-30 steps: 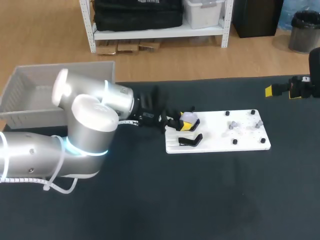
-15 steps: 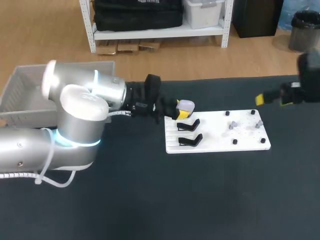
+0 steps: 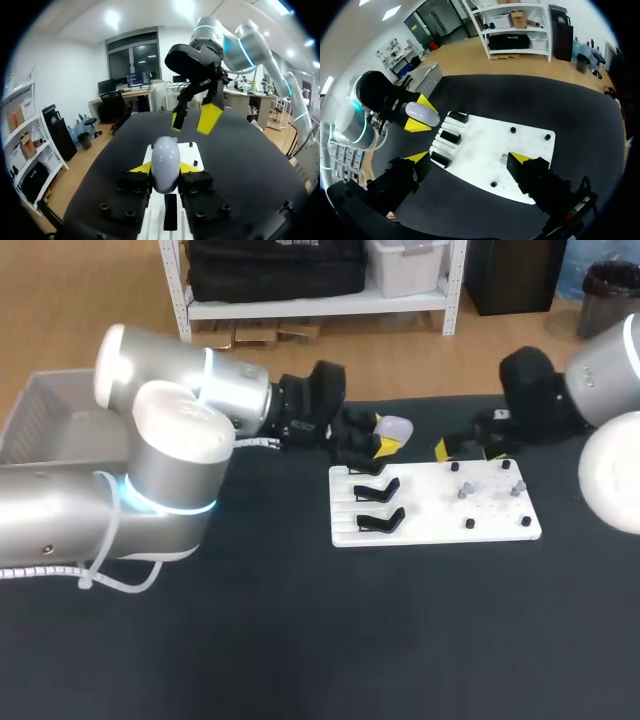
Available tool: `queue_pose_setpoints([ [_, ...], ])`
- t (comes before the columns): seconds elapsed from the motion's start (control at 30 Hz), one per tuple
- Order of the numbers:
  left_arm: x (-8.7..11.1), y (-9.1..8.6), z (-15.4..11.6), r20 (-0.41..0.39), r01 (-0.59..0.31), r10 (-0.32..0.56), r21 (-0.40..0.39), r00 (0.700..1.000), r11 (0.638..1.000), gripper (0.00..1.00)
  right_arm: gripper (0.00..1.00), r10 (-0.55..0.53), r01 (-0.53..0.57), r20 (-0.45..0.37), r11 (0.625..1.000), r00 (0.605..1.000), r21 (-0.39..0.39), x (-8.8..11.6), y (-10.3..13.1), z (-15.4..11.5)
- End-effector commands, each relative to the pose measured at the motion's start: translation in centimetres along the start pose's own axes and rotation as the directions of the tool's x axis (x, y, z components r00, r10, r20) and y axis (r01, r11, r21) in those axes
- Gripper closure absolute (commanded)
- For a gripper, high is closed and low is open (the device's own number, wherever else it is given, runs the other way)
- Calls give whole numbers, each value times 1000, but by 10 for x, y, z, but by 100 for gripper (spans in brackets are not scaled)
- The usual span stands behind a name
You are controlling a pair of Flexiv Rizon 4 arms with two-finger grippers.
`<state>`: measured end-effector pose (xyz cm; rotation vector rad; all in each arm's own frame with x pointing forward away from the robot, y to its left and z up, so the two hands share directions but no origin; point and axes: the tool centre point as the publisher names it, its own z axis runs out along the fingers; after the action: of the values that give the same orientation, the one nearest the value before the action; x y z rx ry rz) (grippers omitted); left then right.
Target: Pick up each earbud case from the left stands, insert the matching earbuds, close the lid, and place the case in the box.
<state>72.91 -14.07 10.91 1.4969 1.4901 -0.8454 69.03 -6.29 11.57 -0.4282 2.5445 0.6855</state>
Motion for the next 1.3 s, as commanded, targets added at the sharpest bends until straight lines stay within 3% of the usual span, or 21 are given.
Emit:
queue_pose_setpoints([
  [0.03,-4,-5,8,1,-8,8,-7,1000,1000,100,0,-9,8,-17,1000,1000,-21,-7,3,12],
  [0.9,8,-21,14,9,4,-4,61,1000,998,100,0,2,-2,-3,1000,1000,-13,-15,1,10],
  [1.1,8,-19,6,117,66,-75,81,990,994,100,0,20,-18,-14,993,1000,115,-5,-18,-7],
  [1.3,-2,-15,-4,203,79,-95,86,975,993,100,0,9,12,-80,966,997,258,8,-44,-20],
])
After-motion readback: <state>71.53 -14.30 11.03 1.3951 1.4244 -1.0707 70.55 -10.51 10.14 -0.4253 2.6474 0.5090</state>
